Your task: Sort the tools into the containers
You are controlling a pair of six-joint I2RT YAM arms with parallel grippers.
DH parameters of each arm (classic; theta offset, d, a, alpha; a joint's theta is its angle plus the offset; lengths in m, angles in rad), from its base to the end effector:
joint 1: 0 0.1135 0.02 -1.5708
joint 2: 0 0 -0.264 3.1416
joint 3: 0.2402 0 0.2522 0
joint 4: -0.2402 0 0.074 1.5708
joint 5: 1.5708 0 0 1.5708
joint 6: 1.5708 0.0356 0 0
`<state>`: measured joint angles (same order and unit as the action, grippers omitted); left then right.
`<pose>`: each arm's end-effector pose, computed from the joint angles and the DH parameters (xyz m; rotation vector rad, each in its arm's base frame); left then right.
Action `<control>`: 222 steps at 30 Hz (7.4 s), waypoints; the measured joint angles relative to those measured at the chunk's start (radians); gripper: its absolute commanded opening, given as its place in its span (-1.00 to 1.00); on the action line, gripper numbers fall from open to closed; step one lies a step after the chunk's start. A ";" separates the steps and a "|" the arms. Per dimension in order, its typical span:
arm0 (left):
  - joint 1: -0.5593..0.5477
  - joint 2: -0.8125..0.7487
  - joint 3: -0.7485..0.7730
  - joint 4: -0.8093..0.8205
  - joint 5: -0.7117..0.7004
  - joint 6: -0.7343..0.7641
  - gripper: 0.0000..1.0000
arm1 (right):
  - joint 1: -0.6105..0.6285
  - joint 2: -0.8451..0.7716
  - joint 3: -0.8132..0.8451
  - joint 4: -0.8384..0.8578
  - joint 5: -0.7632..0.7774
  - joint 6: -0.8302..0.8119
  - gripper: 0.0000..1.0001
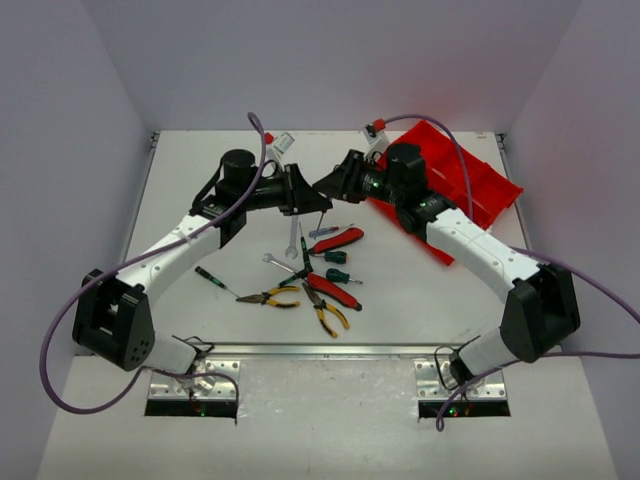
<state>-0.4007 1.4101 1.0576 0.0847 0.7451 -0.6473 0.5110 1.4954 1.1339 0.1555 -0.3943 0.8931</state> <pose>0.2898 -0.1490 0.3193 0.3324 1.9797 -1.3850 0.3030 0.1856 0.3244 0.0595 1.9734 1.3199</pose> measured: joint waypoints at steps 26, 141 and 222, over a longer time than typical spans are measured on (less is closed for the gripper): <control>-0.004 -0.319 0.008 -0.554 -0.640 0.255 1.00 | -0.248 -0.003 0.008 -0.118 0.114 -0.068 -1.00; -0.094 0.799 0.619 -0.707 -0.528 0.893 -0.47 | -0.469 -0.523 -0.197 -0.552 0.079 -0.467 0.98; -0.156 -0.472 -0.281 -0.623 -0.982 0.311 1.00 | -0.510 1.003 1.073 -0.420 0.562 -0.674 0.37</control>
<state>-0.5568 0.9385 0.7769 -0.5381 -0.2364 -0.3364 0.0014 2.4987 2.2074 -0.2642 0.1676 0.2190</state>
